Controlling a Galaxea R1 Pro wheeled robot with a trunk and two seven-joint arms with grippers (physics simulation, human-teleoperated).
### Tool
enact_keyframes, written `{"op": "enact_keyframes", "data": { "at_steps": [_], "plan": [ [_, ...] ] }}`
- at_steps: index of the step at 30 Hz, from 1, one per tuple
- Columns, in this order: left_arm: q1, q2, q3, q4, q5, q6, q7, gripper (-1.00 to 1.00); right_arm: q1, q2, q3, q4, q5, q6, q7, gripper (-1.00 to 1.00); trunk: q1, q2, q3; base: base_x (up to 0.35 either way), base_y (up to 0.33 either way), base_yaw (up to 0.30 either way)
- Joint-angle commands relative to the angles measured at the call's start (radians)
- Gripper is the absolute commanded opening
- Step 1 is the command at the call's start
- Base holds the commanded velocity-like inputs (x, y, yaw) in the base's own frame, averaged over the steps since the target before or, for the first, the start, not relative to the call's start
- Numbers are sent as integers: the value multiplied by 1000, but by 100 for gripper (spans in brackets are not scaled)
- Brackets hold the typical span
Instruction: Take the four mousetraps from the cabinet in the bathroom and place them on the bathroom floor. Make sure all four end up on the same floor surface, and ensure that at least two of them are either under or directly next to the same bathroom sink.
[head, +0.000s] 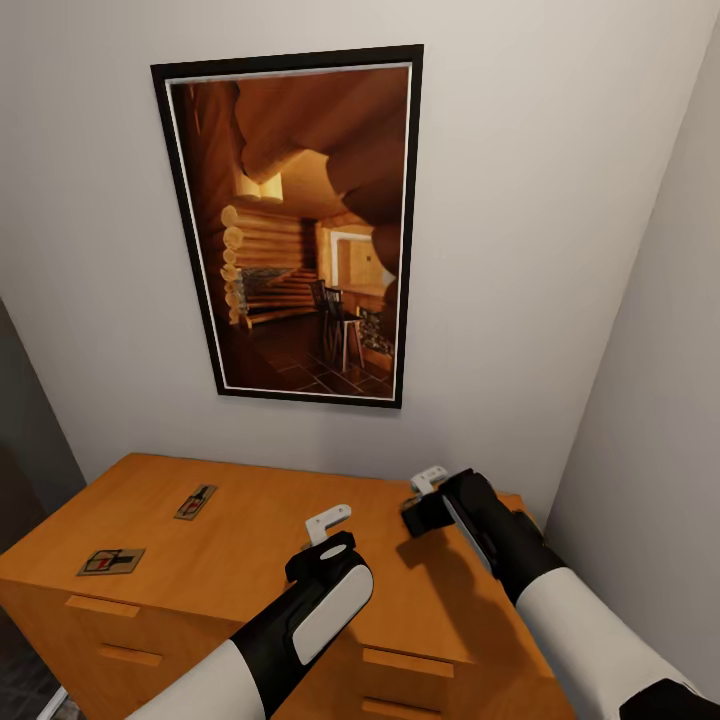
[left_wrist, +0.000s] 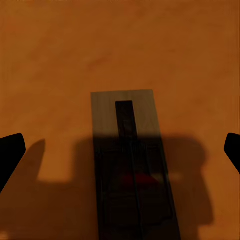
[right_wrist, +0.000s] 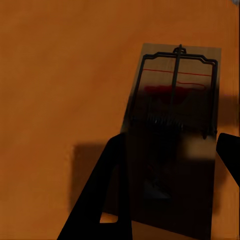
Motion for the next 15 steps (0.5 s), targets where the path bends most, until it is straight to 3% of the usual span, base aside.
{"op": "enact_keyframes", "data": {
  "at_steps": [1,6,15],
  "plan": [
    [-1,0,-1,-1,0,11,6,100,-1,0,-11,-3,5,4,6,-100,0,-1,-2,0,0,0],
    [-1,0,-1,-1,0,11,5,100,-1,0,-77,-19,6,4,8,-100,0,-1,-2,0,0,0],
    [-1,0,-1,-1,0,11,5,100,-1,0,-87,-22,7,4,8,-100,0,-1,-2,0,0,0]
  ]
}}
